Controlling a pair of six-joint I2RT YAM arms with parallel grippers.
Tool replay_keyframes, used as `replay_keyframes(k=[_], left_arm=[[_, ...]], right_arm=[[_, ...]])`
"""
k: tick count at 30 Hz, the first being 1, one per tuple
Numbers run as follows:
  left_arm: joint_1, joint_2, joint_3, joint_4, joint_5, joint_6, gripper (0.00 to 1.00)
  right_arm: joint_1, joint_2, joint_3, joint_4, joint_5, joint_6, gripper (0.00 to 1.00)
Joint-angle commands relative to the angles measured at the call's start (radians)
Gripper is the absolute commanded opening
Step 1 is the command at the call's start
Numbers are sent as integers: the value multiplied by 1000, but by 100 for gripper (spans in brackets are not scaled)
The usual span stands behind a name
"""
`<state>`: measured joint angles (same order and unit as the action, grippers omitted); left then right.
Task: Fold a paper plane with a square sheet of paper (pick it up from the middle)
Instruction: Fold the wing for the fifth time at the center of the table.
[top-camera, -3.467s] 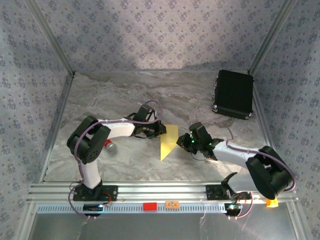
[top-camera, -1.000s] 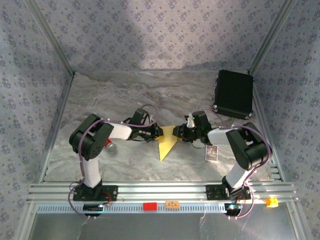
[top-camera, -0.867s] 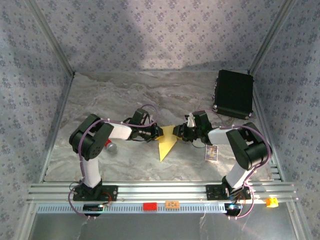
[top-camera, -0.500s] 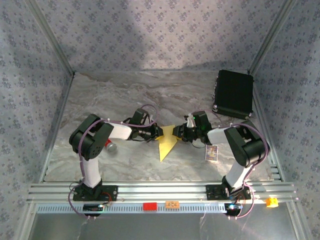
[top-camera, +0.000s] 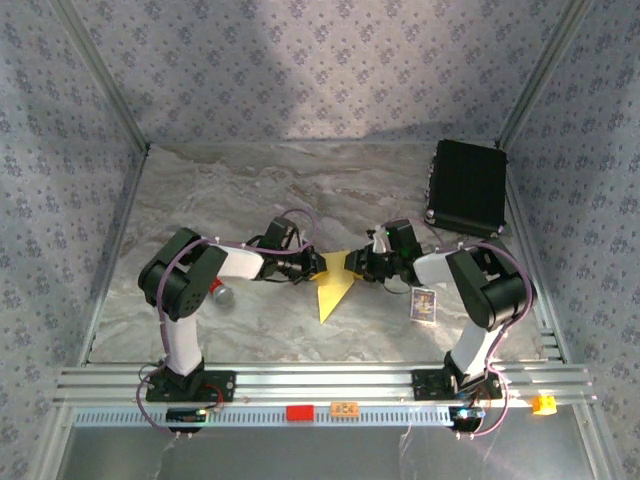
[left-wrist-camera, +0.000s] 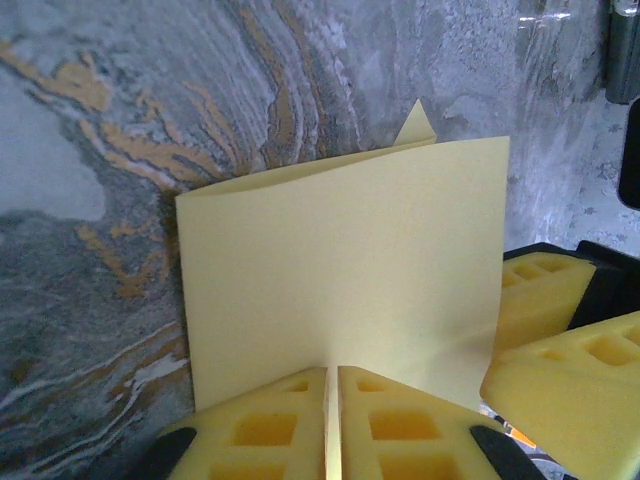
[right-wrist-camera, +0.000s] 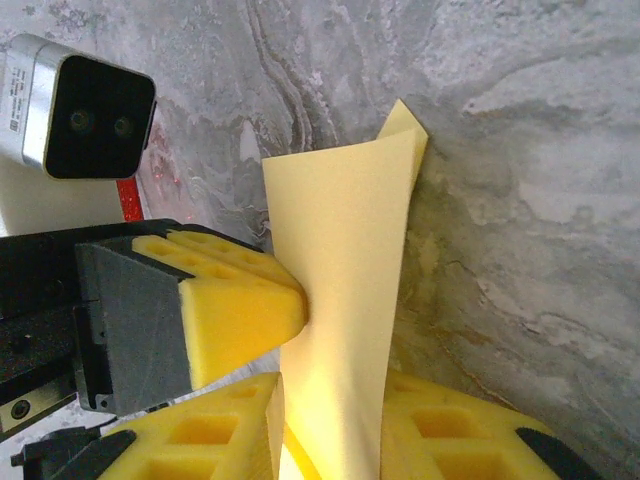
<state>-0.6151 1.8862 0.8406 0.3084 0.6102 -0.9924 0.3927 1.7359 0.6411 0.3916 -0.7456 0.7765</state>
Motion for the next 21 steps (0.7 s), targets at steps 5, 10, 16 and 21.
replay_keyframes(k=[5, 10, 16, 21], left_arm=[[17, 28, -3, -24, 25, 18, 11], [18, 24, -5, -20, 27, 17, 11], [17, 11, -5, -20, 27, 21, 11], [20, 10, -6, -22, 26, 24, 12]], right_arm=[[-7, 33, 35, -35, -60, -52, 27], [-7, 37, 36, -37, -72, -54, 24], [-8, 34, 38, -60, -52, -66, 24], [-8, 43, 47, -83, -51, -85, 22]])
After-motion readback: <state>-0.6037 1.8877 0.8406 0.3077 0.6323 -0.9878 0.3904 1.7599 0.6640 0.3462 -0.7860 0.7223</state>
